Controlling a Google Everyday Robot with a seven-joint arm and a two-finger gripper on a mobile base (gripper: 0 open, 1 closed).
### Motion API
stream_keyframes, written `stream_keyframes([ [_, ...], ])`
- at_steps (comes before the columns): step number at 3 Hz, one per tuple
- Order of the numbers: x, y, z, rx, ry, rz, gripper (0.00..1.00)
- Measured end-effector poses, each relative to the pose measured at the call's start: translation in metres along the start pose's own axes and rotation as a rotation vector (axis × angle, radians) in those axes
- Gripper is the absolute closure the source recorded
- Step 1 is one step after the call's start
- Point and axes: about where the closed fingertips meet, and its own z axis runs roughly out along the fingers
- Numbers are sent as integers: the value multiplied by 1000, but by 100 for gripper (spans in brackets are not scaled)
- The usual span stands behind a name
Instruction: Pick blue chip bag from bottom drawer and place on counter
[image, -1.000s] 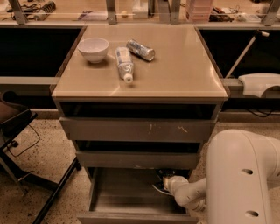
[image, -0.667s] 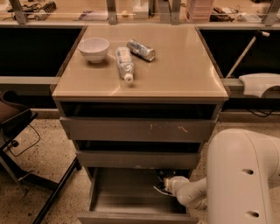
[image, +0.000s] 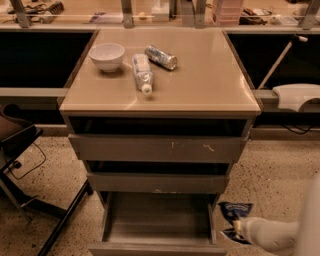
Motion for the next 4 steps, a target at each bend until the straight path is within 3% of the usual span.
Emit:
stream_keyframes([
  [1,-12,-59,-87,39,-41,32,100],
  [2,-24,-106,-175,136,-95,78,100],
  [3,-41,-139,-250,275,-188,145,100],
  [4,-85,-151,-309,366,-302,162,100],
])
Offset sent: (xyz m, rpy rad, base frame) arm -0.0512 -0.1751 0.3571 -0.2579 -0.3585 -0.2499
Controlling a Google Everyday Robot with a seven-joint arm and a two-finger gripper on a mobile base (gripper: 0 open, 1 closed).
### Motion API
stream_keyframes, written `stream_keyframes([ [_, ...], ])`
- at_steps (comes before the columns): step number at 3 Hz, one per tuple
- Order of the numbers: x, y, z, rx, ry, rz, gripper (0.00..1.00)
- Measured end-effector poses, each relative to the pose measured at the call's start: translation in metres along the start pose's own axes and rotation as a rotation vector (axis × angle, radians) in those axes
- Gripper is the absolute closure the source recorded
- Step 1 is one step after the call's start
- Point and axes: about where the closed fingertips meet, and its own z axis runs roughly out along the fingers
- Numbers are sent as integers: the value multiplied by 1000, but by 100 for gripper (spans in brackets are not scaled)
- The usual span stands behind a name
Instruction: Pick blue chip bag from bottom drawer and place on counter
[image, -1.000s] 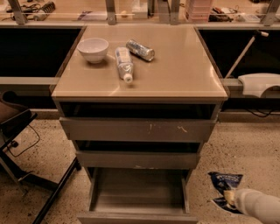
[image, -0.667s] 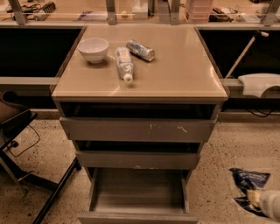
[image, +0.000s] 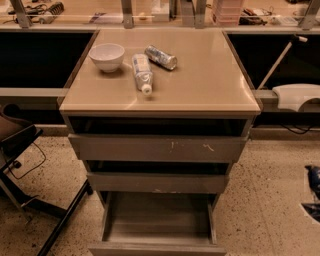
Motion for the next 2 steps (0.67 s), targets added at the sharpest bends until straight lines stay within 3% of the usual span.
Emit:
stream_keyframes([
  [1,-32,3,-13,4,-57,7,100],
  [2,-32,3,-13,4,-57,7,100],
])
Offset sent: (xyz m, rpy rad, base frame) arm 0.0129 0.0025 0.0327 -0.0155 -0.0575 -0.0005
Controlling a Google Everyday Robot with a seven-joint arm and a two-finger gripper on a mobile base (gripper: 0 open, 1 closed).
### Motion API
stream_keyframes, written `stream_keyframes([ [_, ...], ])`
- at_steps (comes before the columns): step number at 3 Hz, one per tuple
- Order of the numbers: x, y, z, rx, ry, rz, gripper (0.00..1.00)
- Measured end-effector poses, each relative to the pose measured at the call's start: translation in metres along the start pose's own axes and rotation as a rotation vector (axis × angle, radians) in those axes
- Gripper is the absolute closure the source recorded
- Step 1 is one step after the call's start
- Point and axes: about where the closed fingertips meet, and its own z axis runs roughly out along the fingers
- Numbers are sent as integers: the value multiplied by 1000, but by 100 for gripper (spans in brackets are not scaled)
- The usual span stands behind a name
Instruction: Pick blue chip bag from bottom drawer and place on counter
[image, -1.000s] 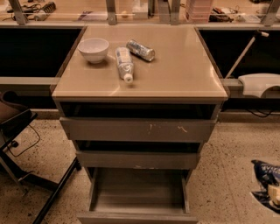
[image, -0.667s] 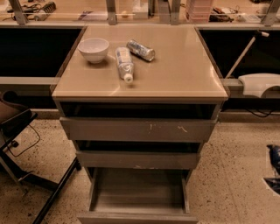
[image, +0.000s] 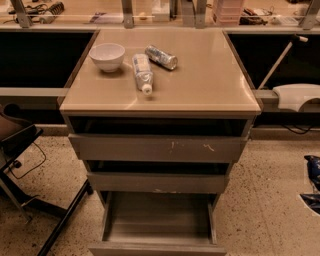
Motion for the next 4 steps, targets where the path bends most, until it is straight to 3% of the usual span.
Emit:
stream_keyframes([
  [1,-20,6,6,-38,22,-7,100],
  [2,-107,13,4,-98,-28,-77,100],
  [3,-199,30,-19,-160,-89,-126,100],
  [4,-291,62,-71,-236,-166,-163,100],
])
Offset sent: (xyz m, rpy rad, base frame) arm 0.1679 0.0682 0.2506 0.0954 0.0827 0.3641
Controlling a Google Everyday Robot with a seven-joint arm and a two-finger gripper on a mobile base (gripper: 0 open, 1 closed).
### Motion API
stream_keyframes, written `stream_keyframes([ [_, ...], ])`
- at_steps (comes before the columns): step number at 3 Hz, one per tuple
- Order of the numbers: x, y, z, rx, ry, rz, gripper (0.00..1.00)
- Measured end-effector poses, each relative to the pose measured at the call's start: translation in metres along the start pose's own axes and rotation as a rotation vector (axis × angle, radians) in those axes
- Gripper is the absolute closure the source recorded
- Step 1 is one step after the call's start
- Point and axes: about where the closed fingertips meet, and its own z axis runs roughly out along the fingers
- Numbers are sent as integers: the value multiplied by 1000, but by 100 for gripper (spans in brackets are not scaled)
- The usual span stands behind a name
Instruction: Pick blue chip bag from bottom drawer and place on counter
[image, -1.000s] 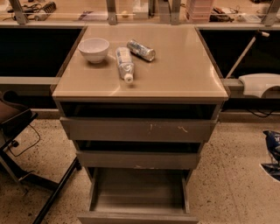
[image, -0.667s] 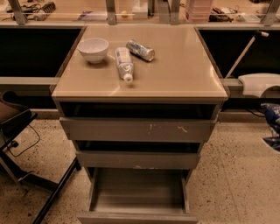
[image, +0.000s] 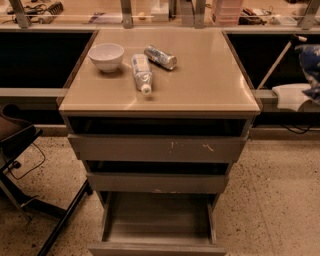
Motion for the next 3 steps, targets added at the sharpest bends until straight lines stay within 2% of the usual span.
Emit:
stream_keyframes([
  [1,-76,59,-37,-123,-53,-67,100],
  [2,-109,138,-50,-284,-53,-82,100],
  [3,-106,138,-47,-284,-41,-85,100],
])
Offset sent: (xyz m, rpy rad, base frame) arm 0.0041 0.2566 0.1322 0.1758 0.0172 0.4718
